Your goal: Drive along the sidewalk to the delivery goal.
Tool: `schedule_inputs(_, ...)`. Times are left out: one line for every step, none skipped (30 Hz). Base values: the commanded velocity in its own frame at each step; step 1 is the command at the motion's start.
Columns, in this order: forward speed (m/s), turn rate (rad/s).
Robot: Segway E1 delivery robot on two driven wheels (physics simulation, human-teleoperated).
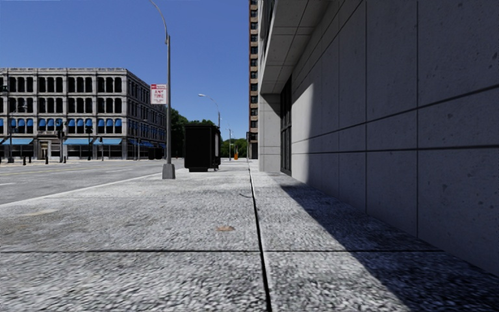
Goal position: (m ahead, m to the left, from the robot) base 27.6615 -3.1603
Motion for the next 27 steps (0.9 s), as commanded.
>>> schedule_inputs(2.0, 0.0)
schedule_inputs(2.0, 0.0)
schedule_inputs(2.0, 0.0)
schedule_inputs(2.0, 0.0)
schedule_inputs(2.0, 0.0)
schedule_inputs(2.0, 0.0)
schedule_inputs(2.0, 0.0)
schedule_inputs(2.0, 0.0)
schedule_inputs(2.0, 0.0)
schedule_inputs(2.0, 0.0)
schedule_inputs(2.0, 0.01)
schedule_inputs(2.0, 0.27)
schedule_inputs(2.0, 0.78)
schedule_inputs(2.0, 0.97)
schedule_inputs(2.0, 0.53)
schedule_inputs(2.0, 0.53)
schedule_inputs(2.0, 0.0)
schedule_inputs(2.0, 0.0)
schedule_inputs(2.0, 0.0)
schedule_inputs(2.0, 0.0)
schedule_inputs(2.0, 0.0)
schedule_inputs(2.0, 0.0)
schedule_inputs(2.0, 0.0)
schedule_inputs(2.0, 0.0)
schedule_inputs(2.0, 0.0)
schedule_inputs(2.0, 0.0)
schedule_inputs(2.0, 0.0)
